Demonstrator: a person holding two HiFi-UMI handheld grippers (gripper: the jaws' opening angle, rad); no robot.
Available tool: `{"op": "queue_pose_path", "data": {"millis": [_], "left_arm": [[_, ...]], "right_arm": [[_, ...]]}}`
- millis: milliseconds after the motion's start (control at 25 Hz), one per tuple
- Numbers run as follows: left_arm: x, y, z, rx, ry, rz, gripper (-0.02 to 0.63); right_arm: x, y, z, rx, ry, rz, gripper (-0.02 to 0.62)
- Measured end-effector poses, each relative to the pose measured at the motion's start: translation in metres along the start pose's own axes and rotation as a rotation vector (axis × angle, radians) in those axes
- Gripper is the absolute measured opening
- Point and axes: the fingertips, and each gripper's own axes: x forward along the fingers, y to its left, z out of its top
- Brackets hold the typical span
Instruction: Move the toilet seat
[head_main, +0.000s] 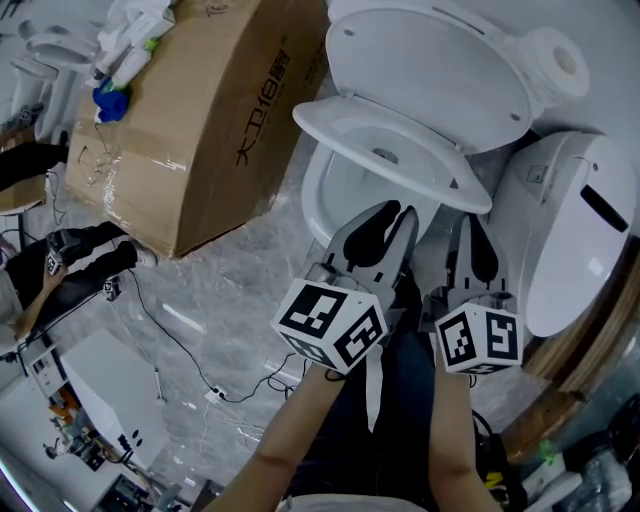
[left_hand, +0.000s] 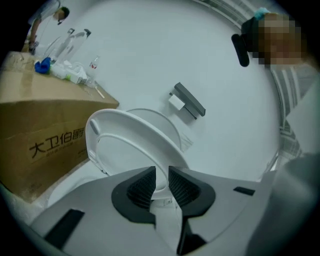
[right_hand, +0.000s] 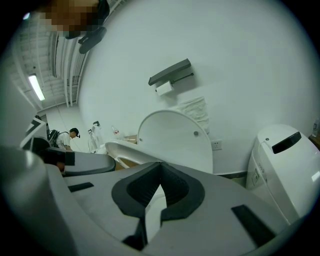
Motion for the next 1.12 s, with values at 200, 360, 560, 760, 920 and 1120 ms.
{"op": "queue_pose_path", "data": {"millis": [200, 360, 560, 760, 920, 1120], "left_arm": [[0.008, 0.001, 0.008, 0.221, 0.003, 0.049, 0.043], [0.020, -0.010, 0.015, 0.362, 0.007, 0.048, 0.028], [0.031, -0.016, 0.025, 0.394, -0.007, 0.037, 0.026], [0.039, -0.008, 0.039, 0.423, -0.010, 0.043, 0.017], [0.048, -0.006, 0.050, 0.469, -0.018, 0.046, 0.017], [0.061, -0.007, 0.058, 0.482, -0.022, 0.030, 0.017]], "right_arm": [[0.005, -0.002, 0.006, 0.002, -0.033, 0.023, 0.017], [0.009, -0.005, 0.013, 0.014, -0.028, -0.009, 0.017], [0.013, -0.008, 0.019, 0.014, -0.036, -0.020, 0.017], [0.020, -0.009, 0.023, 0.017, -0.050, -0.007, 0.017], [0.026, -0.011, 0.027, 0.030, -0.051, -0.018, 0.016], [0.034, -0.015, 0.035, 0.040, -0.063, -0.022, 0.017]]}}
